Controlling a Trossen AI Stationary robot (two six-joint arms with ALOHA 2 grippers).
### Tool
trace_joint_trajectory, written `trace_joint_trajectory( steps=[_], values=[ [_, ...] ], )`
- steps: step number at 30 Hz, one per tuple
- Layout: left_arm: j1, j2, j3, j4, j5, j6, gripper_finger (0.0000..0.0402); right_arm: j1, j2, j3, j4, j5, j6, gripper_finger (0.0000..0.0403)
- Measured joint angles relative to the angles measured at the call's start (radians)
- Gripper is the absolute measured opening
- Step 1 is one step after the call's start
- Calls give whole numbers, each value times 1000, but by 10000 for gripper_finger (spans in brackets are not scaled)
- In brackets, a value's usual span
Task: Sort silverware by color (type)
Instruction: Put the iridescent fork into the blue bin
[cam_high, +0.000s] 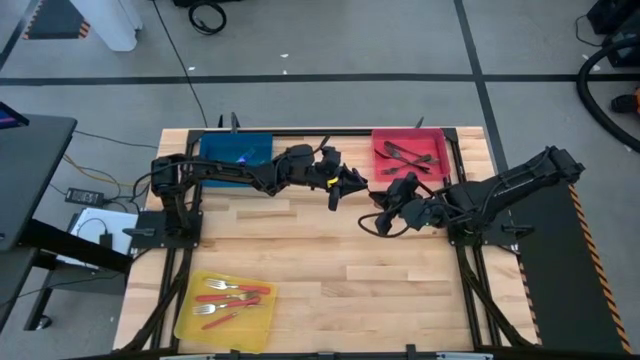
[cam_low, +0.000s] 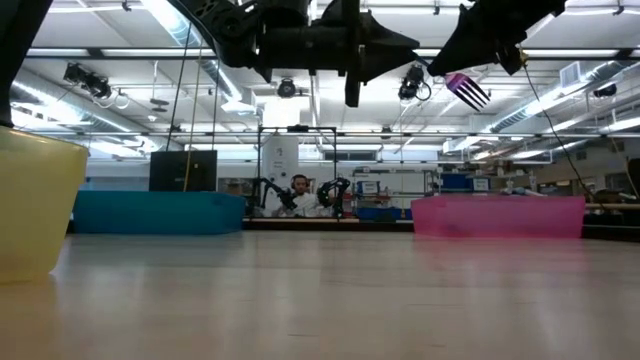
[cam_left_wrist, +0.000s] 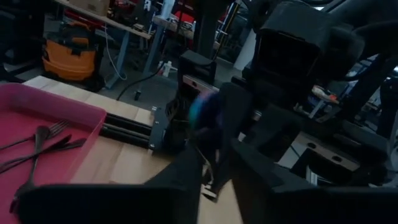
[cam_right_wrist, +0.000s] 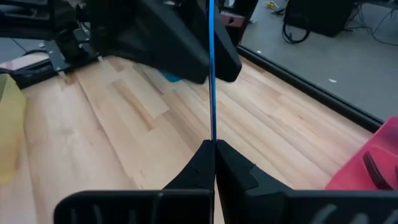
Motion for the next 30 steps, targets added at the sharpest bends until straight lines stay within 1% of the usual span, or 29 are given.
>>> trace_joint_trajectory(
  steps=[3, 5, 10, 13, 18, 22, 25, 27, 30],
  values=[
    [0, 0, 0, 1, 1, 2, 33, 0, 0, 0, 0, -9, 0, 8],
    [0, 0, 0, 4, 1, 12, 12, 0, 0, 0, 0, -14, -1, 8],
    [0, 0, 0, 0, 5, 46, 9, -1, 0, 0, 0, -44, 0, 9],
    [-1, 0, 0, -3, 12, 46, 4, -1, 0, 0, 4, -92, 0, 14],
    [0, 0, 0, -4, 17, 53, 2, -1, 0, 0, 19, -92, -11, 45],
    [17, -1, 0, -16, 98, 55, 2, 0, 0, 0, 32, -93, -56, 76],
    [47, -31, 0, -124, 153, 77, 1, 0, -11, 0, 30, -90, -59, 95],
    [75, -80, 0, -282, 178, 133, 1, 0, -28, 0, 29, -92, -60, 104],
    [122, -160, 0, -530, 179, 245, 1, 0, -61, 0, 22, -108, -66, 109]
  ],
)
